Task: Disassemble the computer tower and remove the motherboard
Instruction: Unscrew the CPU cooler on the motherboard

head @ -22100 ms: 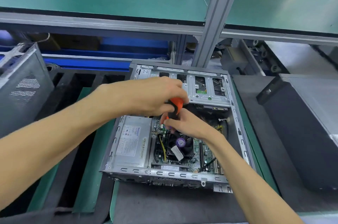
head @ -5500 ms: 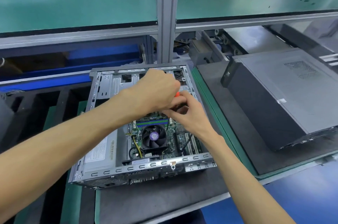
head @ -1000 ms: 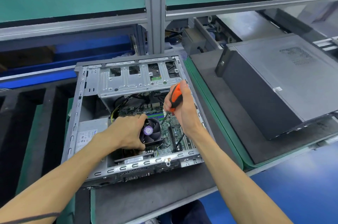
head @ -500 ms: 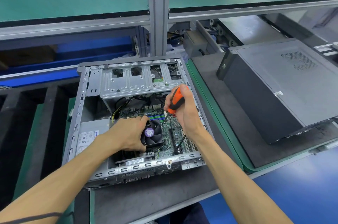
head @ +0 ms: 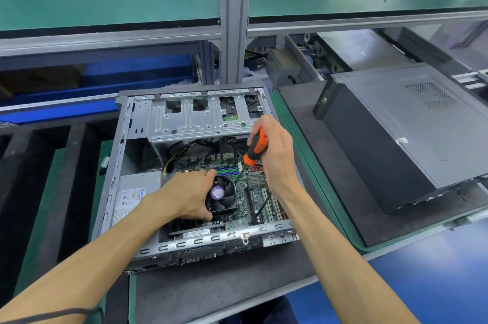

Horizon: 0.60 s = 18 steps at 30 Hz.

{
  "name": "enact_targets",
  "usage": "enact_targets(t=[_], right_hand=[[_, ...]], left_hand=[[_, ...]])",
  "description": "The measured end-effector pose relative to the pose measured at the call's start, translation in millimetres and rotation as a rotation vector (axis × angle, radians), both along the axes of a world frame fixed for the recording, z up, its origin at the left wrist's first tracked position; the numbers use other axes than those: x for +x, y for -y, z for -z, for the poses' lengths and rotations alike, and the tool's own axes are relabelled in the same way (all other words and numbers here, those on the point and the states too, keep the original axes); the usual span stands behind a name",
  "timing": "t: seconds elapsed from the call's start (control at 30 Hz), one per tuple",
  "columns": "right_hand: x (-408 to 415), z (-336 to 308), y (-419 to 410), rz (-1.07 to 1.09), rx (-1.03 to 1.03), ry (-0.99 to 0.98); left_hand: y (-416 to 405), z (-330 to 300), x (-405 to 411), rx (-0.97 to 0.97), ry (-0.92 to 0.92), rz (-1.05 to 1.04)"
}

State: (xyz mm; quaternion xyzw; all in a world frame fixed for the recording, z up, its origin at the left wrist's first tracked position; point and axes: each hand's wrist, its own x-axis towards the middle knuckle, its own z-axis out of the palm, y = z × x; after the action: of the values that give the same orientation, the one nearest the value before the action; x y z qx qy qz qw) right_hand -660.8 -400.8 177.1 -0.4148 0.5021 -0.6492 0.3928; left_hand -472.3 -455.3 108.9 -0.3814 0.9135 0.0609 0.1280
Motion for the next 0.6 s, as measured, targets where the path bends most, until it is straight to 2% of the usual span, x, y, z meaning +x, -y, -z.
enact_targets(t=[0.13, 0.37, 0.5, 0.6], right_hand=[[14.4, 3.3, 2.0, -0.005, 0.047, -0.032], [9.6, -1.8, 8.9, -0.087, 0.050, 0.048], [7.7, -3.3, 9.5, -0.096, 0.116, 0.006], [12.8, -1.4, 11.8, -0.075, 0.055, 0.042]], left_hand=[[0.1, 0.5, 0.0, 0.014, -0.006, -0.007], [-1.2, -2.2, -1.1, 0.014, 0.011, -0.008], [-1.3, -4.8, -1.6, 0.019, 0.003, -0.005], [-2.1, -5.4, -1.2, 0.014, 0.010, -0.004]])
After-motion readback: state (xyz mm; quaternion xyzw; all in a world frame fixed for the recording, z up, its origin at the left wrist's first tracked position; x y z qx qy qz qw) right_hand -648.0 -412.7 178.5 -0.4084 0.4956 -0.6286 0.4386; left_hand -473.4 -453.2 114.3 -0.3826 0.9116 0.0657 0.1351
